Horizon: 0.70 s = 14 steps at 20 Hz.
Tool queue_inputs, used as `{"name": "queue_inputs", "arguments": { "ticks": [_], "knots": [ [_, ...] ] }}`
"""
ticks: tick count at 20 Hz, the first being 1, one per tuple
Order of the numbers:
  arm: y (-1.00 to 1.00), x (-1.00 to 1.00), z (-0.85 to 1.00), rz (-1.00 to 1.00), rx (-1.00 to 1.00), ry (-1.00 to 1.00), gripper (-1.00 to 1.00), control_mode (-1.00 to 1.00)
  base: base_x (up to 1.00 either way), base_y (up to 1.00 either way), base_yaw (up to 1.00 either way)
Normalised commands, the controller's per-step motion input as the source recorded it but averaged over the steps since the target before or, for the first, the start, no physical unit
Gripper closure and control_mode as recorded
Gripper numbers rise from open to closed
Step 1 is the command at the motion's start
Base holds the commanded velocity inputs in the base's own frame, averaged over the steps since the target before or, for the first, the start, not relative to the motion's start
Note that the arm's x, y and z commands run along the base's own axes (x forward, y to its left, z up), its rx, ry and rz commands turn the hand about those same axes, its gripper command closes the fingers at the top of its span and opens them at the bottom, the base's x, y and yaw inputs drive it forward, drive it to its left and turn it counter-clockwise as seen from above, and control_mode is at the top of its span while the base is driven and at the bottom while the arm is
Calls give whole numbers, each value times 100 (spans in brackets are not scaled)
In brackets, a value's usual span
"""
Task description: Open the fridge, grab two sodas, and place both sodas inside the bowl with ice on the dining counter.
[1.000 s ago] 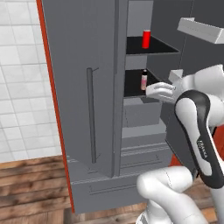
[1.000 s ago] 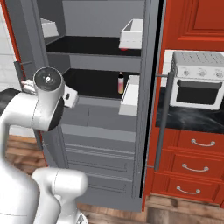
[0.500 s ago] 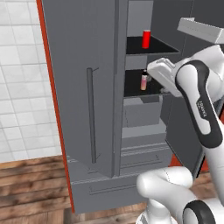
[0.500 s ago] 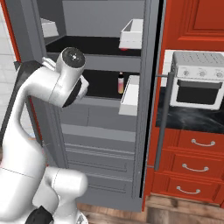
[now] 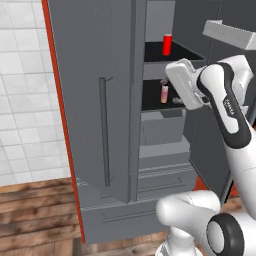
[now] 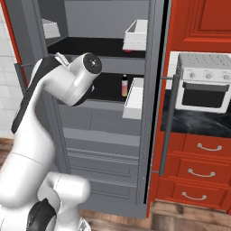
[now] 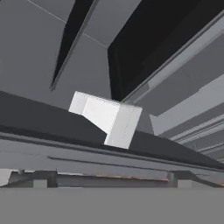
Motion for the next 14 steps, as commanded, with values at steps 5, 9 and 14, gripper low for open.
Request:
{"name": "queue_inputs", "arguments": {
  "ticks": [5,9,14],
  "knots": [
    [34,26,-2,-5,10,1,-100,-100,0,0,0],
    [22,29,0,-3,7,2,-100,-100,0,0,0],
    [7,26,0,0,7,3,-100,-100,0,0,0]
  ]
}}
